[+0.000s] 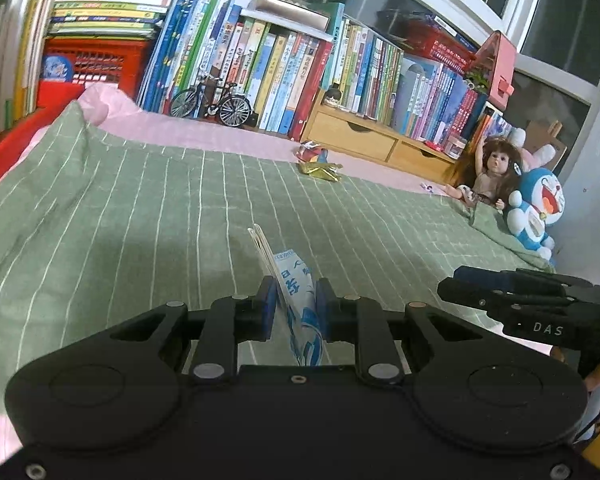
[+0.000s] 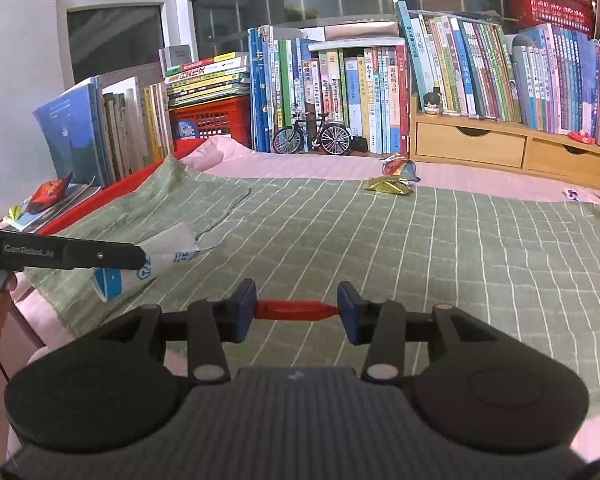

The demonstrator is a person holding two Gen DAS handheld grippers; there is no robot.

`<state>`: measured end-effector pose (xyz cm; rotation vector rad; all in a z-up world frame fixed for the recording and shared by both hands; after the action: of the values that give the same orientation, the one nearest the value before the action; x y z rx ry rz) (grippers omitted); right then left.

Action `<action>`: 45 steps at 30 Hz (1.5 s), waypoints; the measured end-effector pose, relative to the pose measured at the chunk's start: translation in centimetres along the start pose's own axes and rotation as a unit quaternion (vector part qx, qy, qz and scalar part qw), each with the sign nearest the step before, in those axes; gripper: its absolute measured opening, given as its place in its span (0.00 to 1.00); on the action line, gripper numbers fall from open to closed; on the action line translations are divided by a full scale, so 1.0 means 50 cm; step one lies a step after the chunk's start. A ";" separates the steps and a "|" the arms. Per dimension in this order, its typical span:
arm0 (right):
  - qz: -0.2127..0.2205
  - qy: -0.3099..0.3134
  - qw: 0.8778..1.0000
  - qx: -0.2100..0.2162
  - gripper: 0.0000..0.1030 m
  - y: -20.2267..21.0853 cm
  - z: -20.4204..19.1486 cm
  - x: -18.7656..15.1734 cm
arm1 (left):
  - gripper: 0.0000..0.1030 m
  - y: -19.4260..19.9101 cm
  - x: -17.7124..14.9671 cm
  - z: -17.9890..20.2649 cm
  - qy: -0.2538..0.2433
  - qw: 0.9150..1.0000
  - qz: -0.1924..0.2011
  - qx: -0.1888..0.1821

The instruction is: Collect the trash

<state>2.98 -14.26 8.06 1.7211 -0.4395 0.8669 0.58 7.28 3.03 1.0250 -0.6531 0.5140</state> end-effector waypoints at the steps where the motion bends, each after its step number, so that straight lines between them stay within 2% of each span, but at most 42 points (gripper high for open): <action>1: 0.000 0.003 1.000 -0.003 0.46 0.006 -0.005 -0.005 | 0.19 0.009 -0.009 -0.001 0.004 1.000 0.001 0.001; 4: 0.000 0.006 1.000 -0.001 0.46 0.024 -0.020 -0.023 | 0.19 0.027 -0.033 -0.003 0.007 1.000 -0.002 0.006; 7: -0.001 0.002 1.000 0.006 0.46 0.038 -0.032 -0.042 | 0.19 0.044 -0.060 0.000 0.019 1.000 -0.012 -0.007; 20: -0.024 -0.013 0.999 0.036 0.46 0.061 -0.086 -0.141 | 0.19 0.102 -0.150 0.028 0.025 0.999 -0.020 -0.018; 33: -0.011 -0.005 0.999 0.049 0.46 0.126 -0.117 -0.186 | 0.19 0.229 -0.214 0.106 -0.006 0.998 -0.004 -0.059; 40: -0.016 -0.007 0.998 0.052 0.46 0.149 -0.132 -0.234 | 0.19 0.257 -0.281 0.115 0.008 0.997 -0.027 -0.068; 45: -0.023 -0.010 0.998 0.055 0.46 0.158 -0.137 -0.264 | 0.19 0.259 -0.325 0.127 -0.003 0.996 -0.047 -0.070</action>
<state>-13.32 -12.17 4.46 1.8352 -0.3702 0.8555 -21.04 5.74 1.71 0.9209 -0.6337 0.3793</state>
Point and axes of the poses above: each gripper's, at about its wrist camera, not at the fingertips, and y roughly against the way its jaws point, z to its right, x to its top, the point moved 8 cm from there along -y, roughly the way its jaws point, and after that the axes turned 6 degrees about -z, right-handed, at the moved point
